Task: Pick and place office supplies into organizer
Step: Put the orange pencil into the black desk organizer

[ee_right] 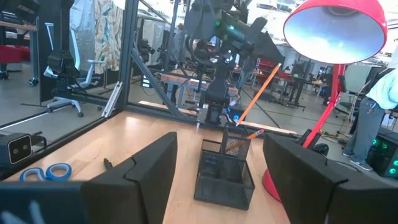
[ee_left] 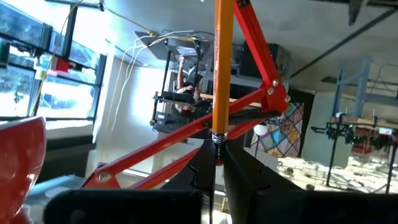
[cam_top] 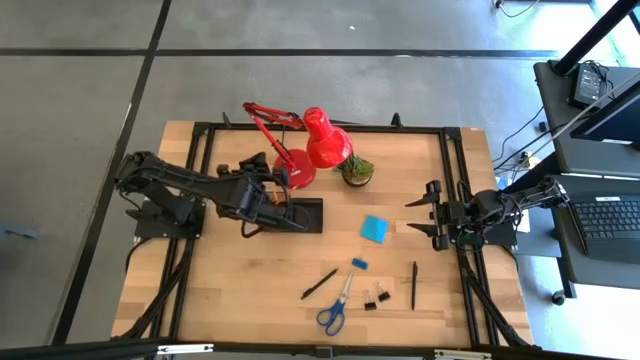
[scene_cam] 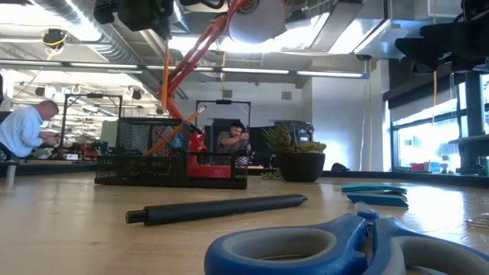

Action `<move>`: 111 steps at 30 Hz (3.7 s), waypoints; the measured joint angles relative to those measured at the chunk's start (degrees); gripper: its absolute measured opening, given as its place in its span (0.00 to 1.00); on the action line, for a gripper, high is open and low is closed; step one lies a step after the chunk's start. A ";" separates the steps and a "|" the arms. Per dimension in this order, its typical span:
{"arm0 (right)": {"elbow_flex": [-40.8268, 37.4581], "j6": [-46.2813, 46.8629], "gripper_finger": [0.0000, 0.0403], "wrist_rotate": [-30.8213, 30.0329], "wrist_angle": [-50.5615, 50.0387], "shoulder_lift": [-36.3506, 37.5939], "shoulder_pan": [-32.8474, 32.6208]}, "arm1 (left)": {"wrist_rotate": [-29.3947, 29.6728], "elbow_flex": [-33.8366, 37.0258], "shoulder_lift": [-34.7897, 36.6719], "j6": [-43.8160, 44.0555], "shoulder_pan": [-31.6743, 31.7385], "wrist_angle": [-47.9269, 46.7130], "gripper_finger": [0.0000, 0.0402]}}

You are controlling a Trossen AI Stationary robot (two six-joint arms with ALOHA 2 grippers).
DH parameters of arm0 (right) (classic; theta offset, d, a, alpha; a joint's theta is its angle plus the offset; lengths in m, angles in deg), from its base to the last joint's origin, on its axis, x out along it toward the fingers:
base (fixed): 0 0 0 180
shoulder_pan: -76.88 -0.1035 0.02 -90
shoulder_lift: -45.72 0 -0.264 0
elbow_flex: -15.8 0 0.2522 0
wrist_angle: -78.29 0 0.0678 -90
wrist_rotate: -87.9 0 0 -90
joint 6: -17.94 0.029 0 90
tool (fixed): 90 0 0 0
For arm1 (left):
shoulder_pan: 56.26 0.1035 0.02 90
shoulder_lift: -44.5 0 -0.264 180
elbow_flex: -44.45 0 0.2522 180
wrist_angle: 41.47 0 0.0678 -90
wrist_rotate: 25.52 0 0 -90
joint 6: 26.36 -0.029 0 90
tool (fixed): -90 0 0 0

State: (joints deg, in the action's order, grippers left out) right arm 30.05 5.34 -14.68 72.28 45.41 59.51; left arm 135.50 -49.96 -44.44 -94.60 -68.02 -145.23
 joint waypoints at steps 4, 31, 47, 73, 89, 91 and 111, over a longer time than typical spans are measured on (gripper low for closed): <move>0.00 -0.04 0.60 0.00 0.00 0.00 0.00 | -0.37 0.00 0.00 -2.53 0.72 0.32 0.03; 0.00 -0.04 0.60 0.00 -0.35 0.00 0.02 | -3.27 0.00 -0.58 -19.66 3.45 10.10 0.03; 0.00 -0.11 0.60 -0.02 -0.84 0.00 0.00 | -2.99 0.02 -8.81 -24.19 4.90 10.55 0.03; 0.00 0.15 0.60 -0.11 -2.84 0.02 0.00 | -5.98 0.02 -14.81 -30.07 4.02 13.63 0.03; 0.00 0.09 0.60 -0.46 -3.00 0.02 0.01 | -7.41 0.00 -16.83 -27.18 4.28 15.50 0.06; 0.00 0.04 0.60 -0.46 -2.99 0.02 0.01 | -7.48 0.00 -16.83 -27.01 4.31 15.52 0.08; 0.00 0.07 0.60 -0.46 -2.98 0.02 0.00 | -5.38 0.00 -16.74 -18.79 3.17 15.50 0.19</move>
State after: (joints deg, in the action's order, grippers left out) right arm 30.05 5.41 -15.14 69.30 45.43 59.51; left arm 130.12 -49.96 -61.19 -113.40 -64.85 -129.73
